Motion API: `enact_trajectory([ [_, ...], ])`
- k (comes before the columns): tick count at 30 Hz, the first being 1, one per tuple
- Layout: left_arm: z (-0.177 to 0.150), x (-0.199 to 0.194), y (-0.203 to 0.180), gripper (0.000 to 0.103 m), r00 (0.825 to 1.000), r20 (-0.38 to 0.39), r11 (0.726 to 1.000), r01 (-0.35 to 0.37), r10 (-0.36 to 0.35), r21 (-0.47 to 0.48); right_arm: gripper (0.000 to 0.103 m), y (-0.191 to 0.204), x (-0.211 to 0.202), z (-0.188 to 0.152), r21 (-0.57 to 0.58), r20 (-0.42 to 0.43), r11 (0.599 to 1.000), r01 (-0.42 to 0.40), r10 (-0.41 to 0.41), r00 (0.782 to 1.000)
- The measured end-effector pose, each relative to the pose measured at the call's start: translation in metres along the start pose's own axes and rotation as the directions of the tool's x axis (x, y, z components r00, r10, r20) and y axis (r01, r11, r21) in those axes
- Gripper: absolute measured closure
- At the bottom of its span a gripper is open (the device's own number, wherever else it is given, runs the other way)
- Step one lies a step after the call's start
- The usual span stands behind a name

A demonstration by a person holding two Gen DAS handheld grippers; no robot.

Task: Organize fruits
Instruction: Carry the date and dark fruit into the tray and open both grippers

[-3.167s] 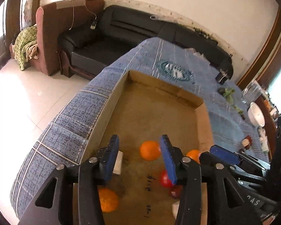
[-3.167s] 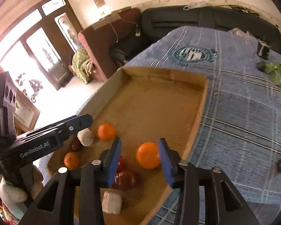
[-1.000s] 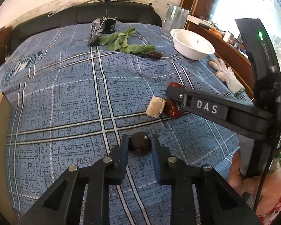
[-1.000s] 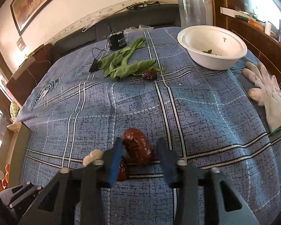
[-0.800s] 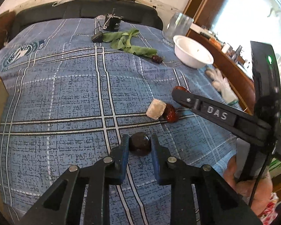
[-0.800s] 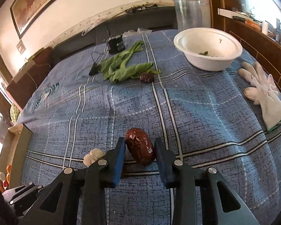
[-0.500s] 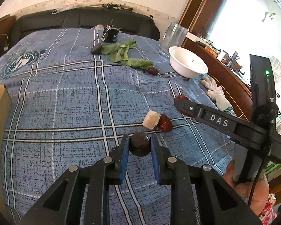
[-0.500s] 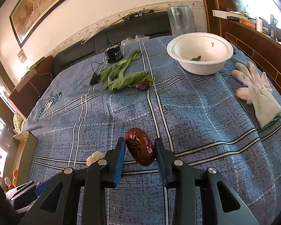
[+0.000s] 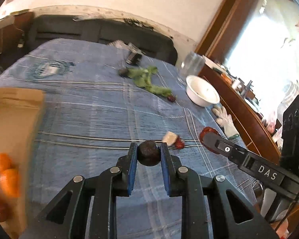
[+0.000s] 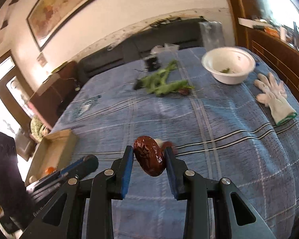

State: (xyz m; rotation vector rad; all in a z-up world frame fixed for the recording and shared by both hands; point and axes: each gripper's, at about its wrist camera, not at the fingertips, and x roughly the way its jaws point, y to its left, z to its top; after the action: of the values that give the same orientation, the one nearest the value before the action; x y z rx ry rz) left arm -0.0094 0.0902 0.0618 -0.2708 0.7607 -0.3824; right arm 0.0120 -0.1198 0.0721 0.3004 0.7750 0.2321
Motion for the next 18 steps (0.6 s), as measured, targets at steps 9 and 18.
enact_trajectory([
  [9, 0.011, -0.085, 0.106, 0.081, 0.965, 0.022, 0.962, -0.258, 0.261, -0.092, 0.068, 0.104, 0.014, -0.016, -0.127, -0.095, 0.974, -0.189, 0.177, 0.98],
  [18, 0.016, -0.103, 0.203, 0.081, 0.881, -0.114, 0.871, -0.471, 0.458, -0.139, 0.067, 0.212, 0.074, -0.041, -0.217, -0.272, 0.914, -0.342, 0.28, 0.921],
])
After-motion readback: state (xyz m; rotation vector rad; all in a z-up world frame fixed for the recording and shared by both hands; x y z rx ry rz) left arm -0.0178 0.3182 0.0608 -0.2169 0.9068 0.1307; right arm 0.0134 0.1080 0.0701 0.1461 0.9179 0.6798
